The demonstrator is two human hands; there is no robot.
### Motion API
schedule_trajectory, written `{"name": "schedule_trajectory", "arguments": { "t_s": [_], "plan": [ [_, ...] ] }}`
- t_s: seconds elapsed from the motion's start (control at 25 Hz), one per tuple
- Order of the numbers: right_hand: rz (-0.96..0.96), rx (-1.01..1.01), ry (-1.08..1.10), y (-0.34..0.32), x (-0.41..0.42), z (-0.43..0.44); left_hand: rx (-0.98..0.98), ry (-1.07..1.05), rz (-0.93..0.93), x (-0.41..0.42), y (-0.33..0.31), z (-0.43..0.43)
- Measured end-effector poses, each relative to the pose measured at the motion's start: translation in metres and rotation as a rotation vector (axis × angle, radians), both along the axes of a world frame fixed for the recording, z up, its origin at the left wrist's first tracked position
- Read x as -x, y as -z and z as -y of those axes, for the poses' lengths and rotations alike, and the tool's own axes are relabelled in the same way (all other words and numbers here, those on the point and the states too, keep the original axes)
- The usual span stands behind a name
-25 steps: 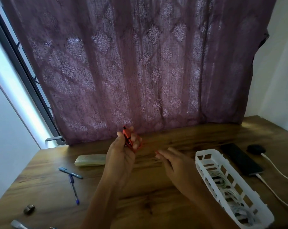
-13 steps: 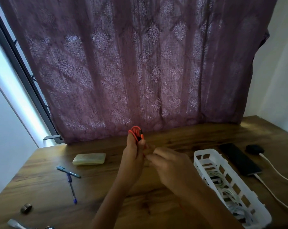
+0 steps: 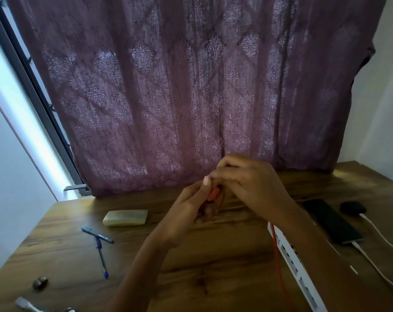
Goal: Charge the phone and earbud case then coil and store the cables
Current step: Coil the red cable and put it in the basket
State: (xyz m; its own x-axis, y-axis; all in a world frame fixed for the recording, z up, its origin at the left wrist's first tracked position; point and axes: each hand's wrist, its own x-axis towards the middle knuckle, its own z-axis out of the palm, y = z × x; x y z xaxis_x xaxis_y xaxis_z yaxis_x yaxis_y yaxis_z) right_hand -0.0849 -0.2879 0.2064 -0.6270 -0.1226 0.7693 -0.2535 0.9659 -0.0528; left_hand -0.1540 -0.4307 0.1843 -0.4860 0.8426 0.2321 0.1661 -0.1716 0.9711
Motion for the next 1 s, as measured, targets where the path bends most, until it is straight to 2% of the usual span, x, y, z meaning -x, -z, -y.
{"name": "schedule_trajectory", "arguments": {
  "t_s": [0.16,0.32,0.48,0.6,0.72,0.8,0.92,1.0],
  "plan": [
    [0.012,0.259,-0.022,-0.005,0.009,-0.024,-0.062,0.078,0.159,-0.002,-0.002,0.005],
    [-0.017,0.568,-0.099,0.006,0.009,-0.024,-0.193,0.038,0.367,0.001,-0.008,0.001],
    [0.051,0.731,-0.211,0.017,0.007,-0.006,-0.244,0.011,0.485,0.008,-0.012,-0.002],
    [0.034,0.802,-0.179,0.032,0.013,0.002,-0.294,-0.001,0.526,0.006,-0.012,-0.005],
    [0.073,0.779,-0.074,0.055,0.017,0.01,-0.379,-0.007,0.577,0.006,-0.013,-0.008],
    [0.149,0.702,0.025,0.07,0.017,0.015,-0.429,-0.044,0.535,0.013,-0.014,-0.007],
    [0.251,0.535,0.112,0.085,0.008,0.026,-0.398,-0.259,0.296,0.027,-0.011,-0.004],
    [0.219,0.386,0.152,0.085,0.0,0.032,-0.289,-0.44,0.088,0.034,-0.003,-0.004]
  ]
}}
